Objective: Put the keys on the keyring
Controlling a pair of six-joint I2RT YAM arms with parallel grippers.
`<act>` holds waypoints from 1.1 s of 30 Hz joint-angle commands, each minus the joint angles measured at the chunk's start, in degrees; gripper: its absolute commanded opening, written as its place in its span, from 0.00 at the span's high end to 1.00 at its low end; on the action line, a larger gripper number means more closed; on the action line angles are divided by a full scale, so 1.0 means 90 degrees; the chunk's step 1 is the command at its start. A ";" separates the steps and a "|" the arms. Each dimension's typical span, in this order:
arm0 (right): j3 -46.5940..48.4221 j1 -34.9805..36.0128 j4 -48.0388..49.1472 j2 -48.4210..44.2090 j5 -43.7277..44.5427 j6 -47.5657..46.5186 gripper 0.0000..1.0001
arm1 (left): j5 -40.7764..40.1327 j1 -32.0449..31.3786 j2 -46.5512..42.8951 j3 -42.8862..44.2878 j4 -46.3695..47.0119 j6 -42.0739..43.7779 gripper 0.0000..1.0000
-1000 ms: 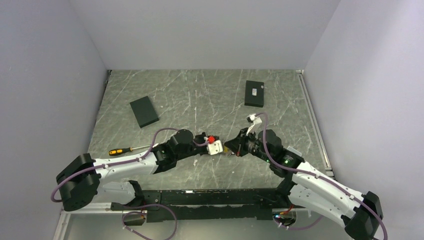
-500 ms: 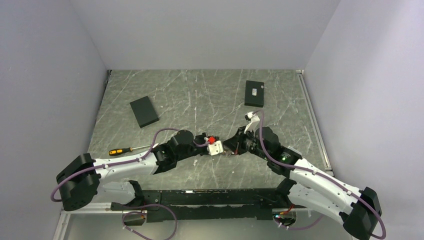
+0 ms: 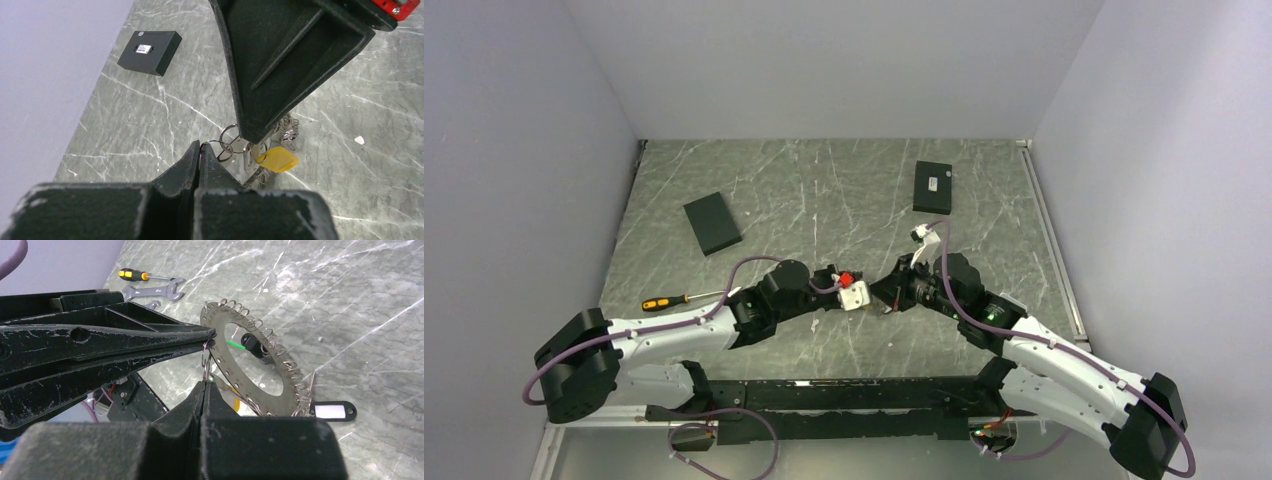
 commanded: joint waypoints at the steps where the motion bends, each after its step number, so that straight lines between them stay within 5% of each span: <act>1: 0.0202 0.0018 0.0241 -0.0028 -0.0402 0.0013 1.00 | -0.0085 -0.0038 -0.0238 0.0054 0.0588 0.0106 1.00; 33: 0.0561 -0.0061 -0.0195 0.0668 -0.1065 -0.0334 1.00 | -0.0006 -0.0056 -0.0511 -0.0018 0.0562 0.0053 1.00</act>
